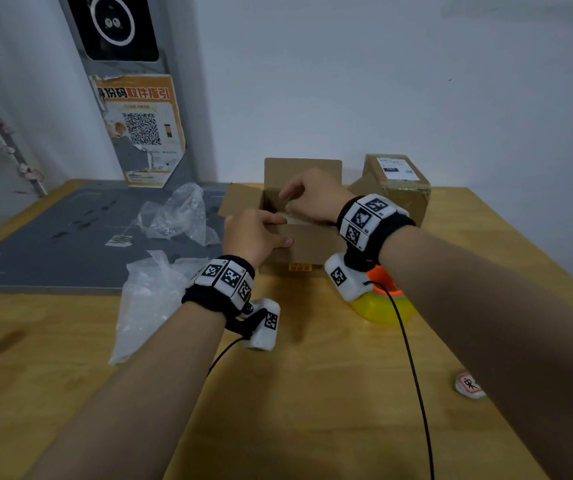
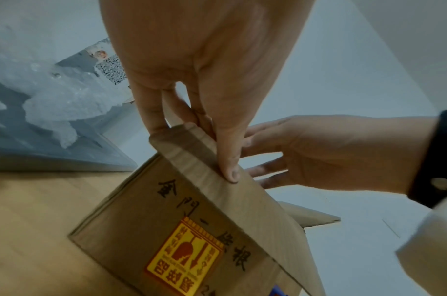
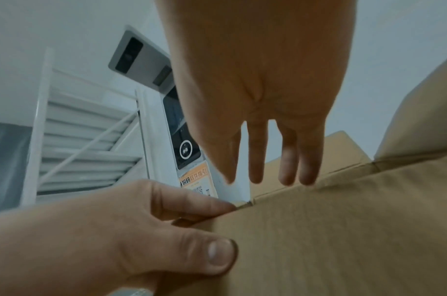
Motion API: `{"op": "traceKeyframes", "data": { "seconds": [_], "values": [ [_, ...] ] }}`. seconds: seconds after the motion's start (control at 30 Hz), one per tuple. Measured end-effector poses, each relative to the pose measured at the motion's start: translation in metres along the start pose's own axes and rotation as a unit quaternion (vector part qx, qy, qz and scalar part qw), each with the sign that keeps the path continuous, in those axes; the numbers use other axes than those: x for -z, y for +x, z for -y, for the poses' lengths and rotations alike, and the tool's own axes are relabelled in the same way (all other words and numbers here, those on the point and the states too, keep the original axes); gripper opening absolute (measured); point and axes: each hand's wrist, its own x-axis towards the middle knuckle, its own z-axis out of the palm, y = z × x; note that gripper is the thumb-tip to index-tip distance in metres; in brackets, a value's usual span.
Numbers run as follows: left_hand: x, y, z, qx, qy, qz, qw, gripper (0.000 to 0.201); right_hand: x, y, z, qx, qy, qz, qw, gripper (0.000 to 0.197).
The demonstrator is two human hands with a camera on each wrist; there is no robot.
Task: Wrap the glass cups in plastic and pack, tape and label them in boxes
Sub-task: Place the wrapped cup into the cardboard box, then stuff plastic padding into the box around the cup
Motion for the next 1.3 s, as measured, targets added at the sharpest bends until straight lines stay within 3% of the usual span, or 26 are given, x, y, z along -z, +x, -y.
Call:
{"op": "traceKeyframes", "data": {
  "seconds": [0.13,0.23,0.3,0.33,0.4,0.47,0.53,0.63,0.8,0.9,1.0,1.13,1.3],
  "values": [
    [0.005,-0.007,-0.010,-0.025,-0.096,-0.029,0.995,0.046,0.004,-0.020,0.001,-0.002,0.077,-0.107,0.991,0.024],
    [0.018,-0.018,-0.018,-0.010,-0.161,-0.152,0.975,0.026,0.009,-0.037,0.004,0.000,0.111,-0.131,0.985,0.026],
    [0.029,-0.028,-0.020,0.028,-0.123,-0.209,0.970,0.012,0.012,-0.048,0.002,-0.002,0.130,-0.133,0.983,0.028],
    [0.032,-0.033,-0.017,0.065,-0.066,-0.204,0.974,0.011,0.012,-0.054,0.000,-0.006,0.136,-0.131,0.982,0.029],
    [0.036,-0.039,-0.001,0.172,0.076,-0.113,0.976,0.022,0.011,-0.066,-0.003,-0.016,0.133,-0.123,0.983,0.026],
    [0.034,-0.033,0.031,0.276,0.156,-0.003,0.948,0.055,0.007,-0.078,-0.006,-0.029,0.134,-0.113,0.984,0.024],
    [0.034,-0.040,0.051,0.320,0.188,0.055,0.927,0.075,0.003,-0.089,-0.010,-0.039,0.135,-0.103,0.985,0.022],
    [0.043,-0.067,0.051,0.282,0.131,0.074,0.948,0.051,0.001,-0.104,-0.013,-0.060,0.135,-0.082,0.986,0.020],
    [0.062,-0.083,0.044,0.275,0.054,-0.092,0.956,0.042,0.003,-0.122,-0.014,-0.084,0.154,-0.036,0.984,0.022],
    [0.076,-0.085,0.022,0.156,-0.053,-0.225,0.960,0.038,0.011,-0.127,-0.011,-0.072,0.157,-0.050,0.984,0.020],
    [0.087,-0.087,-0.019,0.042,-0.151,-0.328,0.931,0.033,0.024,-0.130,-0.006,-0.054,0.178,-0.079,0.979,0.020],
    [0.097,-0.089,-0.080,-0.054,-0.302,-0.321,0.896,0.035,0.045,-0.133,0.005,-0.011,0.239,-0.124,0.963,0.017],
    [0.086,-0.075,-0.123,-0.107,-0.381,-0.195,0.897,0.036,0.070,-0.128,0.017,0.024,0.347,-0.164,0.923,0.027]
  ]
}}
